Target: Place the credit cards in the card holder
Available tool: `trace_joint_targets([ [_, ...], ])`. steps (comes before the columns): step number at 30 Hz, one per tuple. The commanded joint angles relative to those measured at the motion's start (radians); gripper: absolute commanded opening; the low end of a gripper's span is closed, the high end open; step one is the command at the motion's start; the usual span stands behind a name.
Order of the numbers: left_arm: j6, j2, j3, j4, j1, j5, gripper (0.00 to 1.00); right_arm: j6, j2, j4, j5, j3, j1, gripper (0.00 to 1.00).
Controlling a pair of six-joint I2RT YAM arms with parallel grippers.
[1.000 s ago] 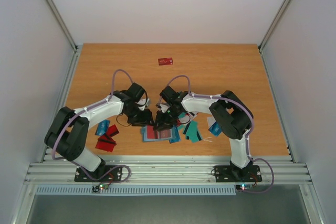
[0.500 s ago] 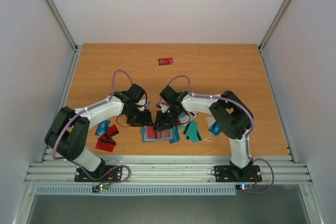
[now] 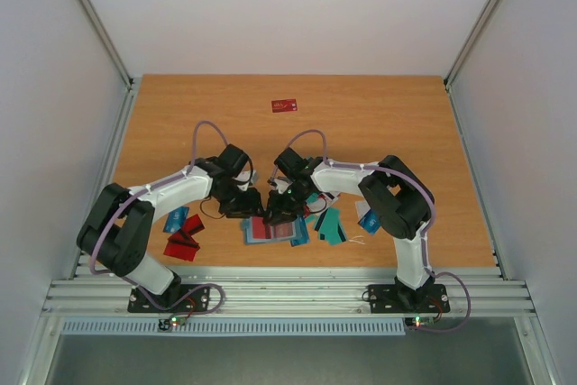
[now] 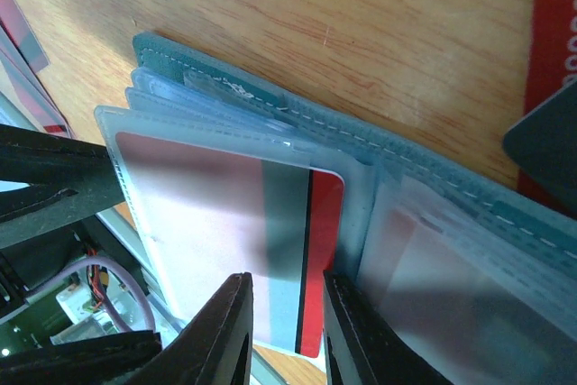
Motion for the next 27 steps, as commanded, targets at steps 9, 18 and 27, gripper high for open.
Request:
trace_joint_targets([
  [9,-0.024,-0.004,-0.012,0.074,-0.004,0.07,0.46,0.008,0.022,-0.007,0.02,-0.007,-0.003,0.24],
  [18,-0.031,0.03,0.028,0.055,-0.009,0.063,0.24,0.003,-0.015,-0.024,0.029,0.001,-0.002,0.24],
  [27,-0.036,0.046,0.042,0.054,-0.029,0.06,0.14,0.001,-0.029,-0.022,0.03,-0.005,-0.006,0.23],
])
